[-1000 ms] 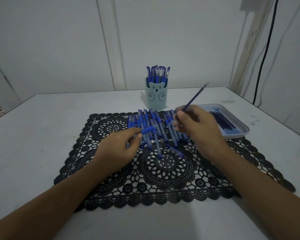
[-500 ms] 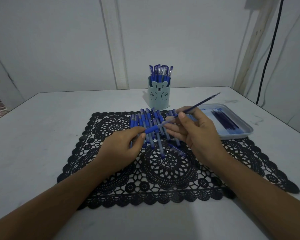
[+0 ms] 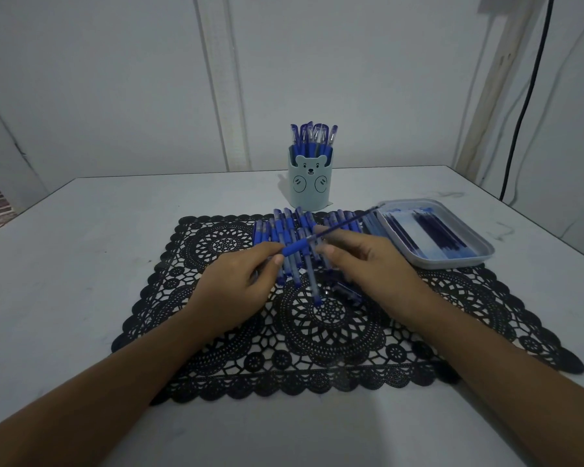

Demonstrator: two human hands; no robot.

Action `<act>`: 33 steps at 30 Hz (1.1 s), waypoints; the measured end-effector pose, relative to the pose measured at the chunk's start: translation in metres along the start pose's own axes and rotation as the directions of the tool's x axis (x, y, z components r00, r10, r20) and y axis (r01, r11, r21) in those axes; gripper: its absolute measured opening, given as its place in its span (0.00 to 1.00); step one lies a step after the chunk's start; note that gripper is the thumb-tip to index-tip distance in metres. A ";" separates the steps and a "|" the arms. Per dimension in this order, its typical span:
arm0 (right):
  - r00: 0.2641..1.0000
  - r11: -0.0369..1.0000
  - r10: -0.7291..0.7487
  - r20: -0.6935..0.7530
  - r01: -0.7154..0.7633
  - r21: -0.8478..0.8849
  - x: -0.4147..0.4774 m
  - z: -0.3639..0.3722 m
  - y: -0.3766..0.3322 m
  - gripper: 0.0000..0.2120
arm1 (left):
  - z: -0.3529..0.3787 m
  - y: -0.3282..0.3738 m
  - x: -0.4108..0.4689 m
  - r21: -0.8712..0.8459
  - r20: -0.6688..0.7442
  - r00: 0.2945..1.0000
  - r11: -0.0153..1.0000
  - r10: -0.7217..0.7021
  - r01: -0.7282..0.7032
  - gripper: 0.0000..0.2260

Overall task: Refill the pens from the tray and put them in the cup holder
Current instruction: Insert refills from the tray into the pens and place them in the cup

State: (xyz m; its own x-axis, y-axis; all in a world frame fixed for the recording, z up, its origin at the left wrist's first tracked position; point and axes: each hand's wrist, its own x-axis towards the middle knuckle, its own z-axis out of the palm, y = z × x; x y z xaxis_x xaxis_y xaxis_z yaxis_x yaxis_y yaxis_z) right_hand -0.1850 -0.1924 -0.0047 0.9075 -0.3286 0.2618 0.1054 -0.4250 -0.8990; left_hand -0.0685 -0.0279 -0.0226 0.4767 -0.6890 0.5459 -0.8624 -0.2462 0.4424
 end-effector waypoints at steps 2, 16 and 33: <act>0.996 0.926 -0.092 0.000 0.086 -0.368 0.002 -0.006 0.002 0.15 | -0.001 0.000 0.000 -0.039 -0.023 1.000 0.999 -0.021 0.020 0.19; 0.951 0.642 -0.147 0.273 0.302 -0.705 -0.003 -0.007 0.003 0.07 | -0.001 0.000 0.000 -0.029 -0.025 1.000 1.000 -0.011 0.011 0.16; 0.954 0.969 -0.214 -0.211 0.181 -0.167 0.001 -0.014 -0.004 0.06 | 0.001 0.001 0.000 0.027 0.012 1.000 1.000 -0.002 0.001 0.15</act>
State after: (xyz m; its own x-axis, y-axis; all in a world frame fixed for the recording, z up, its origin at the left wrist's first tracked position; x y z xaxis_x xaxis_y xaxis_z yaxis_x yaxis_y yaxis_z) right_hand -0.1897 -0.2027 0.0042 0.7571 -0.4003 0.5163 0.1982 -0.6123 -0.7653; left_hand -0.0693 -0.0289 -0.0233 0.4761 -0.6966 0.5368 -0.8661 -0.2656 0.4235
